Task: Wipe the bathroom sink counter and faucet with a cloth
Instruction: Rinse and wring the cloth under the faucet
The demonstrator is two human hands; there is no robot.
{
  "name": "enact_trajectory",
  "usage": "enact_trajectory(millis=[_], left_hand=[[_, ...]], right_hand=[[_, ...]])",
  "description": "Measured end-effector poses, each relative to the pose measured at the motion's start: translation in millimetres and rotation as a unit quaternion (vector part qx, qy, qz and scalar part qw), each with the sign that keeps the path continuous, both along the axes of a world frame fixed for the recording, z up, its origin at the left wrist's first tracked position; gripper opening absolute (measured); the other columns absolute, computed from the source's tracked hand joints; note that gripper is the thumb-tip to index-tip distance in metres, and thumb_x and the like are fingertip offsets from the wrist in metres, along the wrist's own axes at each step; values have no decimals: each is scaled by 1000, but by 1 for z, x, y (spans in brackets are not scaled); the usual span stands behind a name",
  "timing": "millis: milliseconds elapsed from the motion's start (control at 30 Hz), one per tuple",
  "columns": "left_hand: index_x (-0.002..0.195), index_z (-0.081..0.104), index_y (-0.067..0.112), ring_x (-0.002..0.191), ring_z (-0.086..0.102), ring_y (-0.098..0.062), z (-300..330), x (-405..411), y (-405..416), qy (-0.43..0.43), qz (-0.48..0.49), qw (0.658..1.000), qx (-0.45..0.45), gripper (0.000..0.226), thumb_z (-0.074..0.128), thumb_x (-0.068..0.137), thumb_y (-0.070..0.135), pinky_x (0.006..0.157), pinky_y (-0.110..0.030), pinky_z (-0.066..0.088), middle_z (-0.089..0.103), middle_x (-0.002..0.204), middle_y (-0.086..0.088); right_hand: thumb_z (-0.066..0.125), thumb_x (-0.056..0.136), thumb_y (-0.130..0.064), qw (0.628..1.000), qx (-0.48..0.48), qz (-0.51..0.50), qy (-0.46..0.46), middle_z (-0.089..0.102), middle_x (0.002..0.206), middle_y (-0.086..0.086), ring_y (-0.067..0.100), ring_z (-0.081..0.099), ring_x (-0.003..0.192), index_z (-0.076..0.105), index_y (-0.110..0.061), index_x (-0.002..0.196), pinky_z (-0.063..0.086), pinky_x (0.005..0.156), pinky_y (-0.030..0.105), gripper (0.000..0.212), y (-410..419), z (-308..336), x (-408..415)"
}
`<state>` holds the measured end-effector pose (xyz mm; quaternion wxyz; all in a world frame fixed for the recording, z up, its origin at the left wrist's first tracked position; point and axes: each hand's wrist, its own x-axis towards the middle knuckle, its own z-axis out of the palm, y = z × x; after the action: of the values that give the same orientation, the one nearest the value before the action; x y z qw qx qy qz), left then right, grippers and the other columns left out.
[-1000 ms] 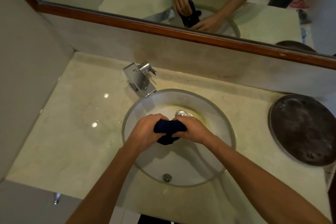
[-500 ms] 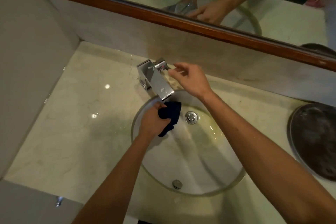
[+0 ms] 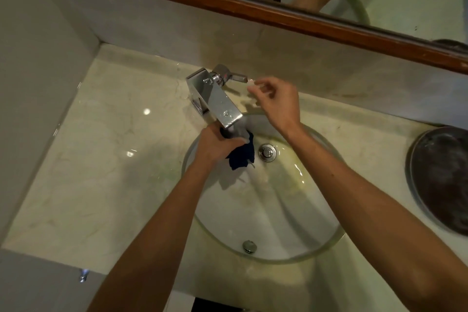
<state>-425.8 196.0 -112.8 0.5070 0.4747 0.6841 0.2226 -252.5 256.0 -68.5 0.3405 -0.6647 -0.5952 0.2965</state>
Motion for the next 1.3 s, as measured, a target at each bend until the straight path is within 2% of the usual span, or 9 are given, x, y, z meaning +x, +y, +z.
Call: enact_trajectory(millis=[100,267,467,567,667,933,1100,1200,1300], left_hand=[[82,76,18,62,68,2,0,5,2,11,37,999,-1,26,93,65,29,55,-11,51,69,67,15],[82,75,19,55,63,12,-10,13,-3,-3,72,997,21,24,88,77,38,56,-12,52,67,67,14],[102,70,21,81,70,-7,-11,-14,-7,27,-44,999,10,51,84,70,59,74,-22,57,72,89,10],[114,70,16,85,72,-3,-5,-27,-11,-20,-121,992,-19,48,91,74,32,75,-19,56,75,101,4],[113,75,12,81,73,-8,-5,-32,-14,-1,-154,987,-32,35,86,81,18,75,-27,59,77,96,-2],[110,77,18,93,75,-24,-3,-26,-27,-63,-36,997,-6,45,78,75,46,90,-50,60,79,99,-4],[103,73,14,74,70,-2,0,-1,-35,-73,103,992,12,19,69,96,32,66,-19,56,76,87,-4],[104,75,12,90,76,-16,-1,23,-35,-181,181,966,-47,40,76,86,48,78,-30,61,79,95,-6],[106,74,10,92,76,-23,-6,24,-39,-151,187,970,-30,32,85,82,27,76,-27,61,78,97,-7]], right_hand=[[77,89,-32,997,-30,67,-10,73,105,-9,1,67,90,73,-20,119,60,82,32,33,-54,-20,12],[85,74,-38,968,-120,213,-48,52,139,-7,9,56,116,40,-29,152,53,95,26,90,-104,-59,0],[64,88,-8,973,-95,208,-34,75,106,-1,9,65,90,72,-19,116,53,82,28,31,-72,-49,18],[58,91,-9,976,-117,184,-16,71,89,0,17,64,81,69,-19,92,49,73,32,15,-49,-37,33],[53,88,-15,984,-146,85,52,73,86,8,25,68,82,71,-11,90,54,74,37,19,-29,-35,48],[52,90,-12,973,-189,12,135,71,77,-7,10,65,75,74,-26,85,52,73,31,26,-30,-45,46],[58,86,-16,989,-78,-17,122,74,86,-3,15,68,77,75,-18,100,58,74,38,22,-73,-49,7],[63,91,-17,994,-46,42,94,75,99,-4,13,69,83,75,-17,114,56,79,33,26,-119,-56,-26],[66,85,-6,985,-49,97,134,69,124,2,11,66,111,73,-10,122,54,98,32,38,-144,-66,-28]])
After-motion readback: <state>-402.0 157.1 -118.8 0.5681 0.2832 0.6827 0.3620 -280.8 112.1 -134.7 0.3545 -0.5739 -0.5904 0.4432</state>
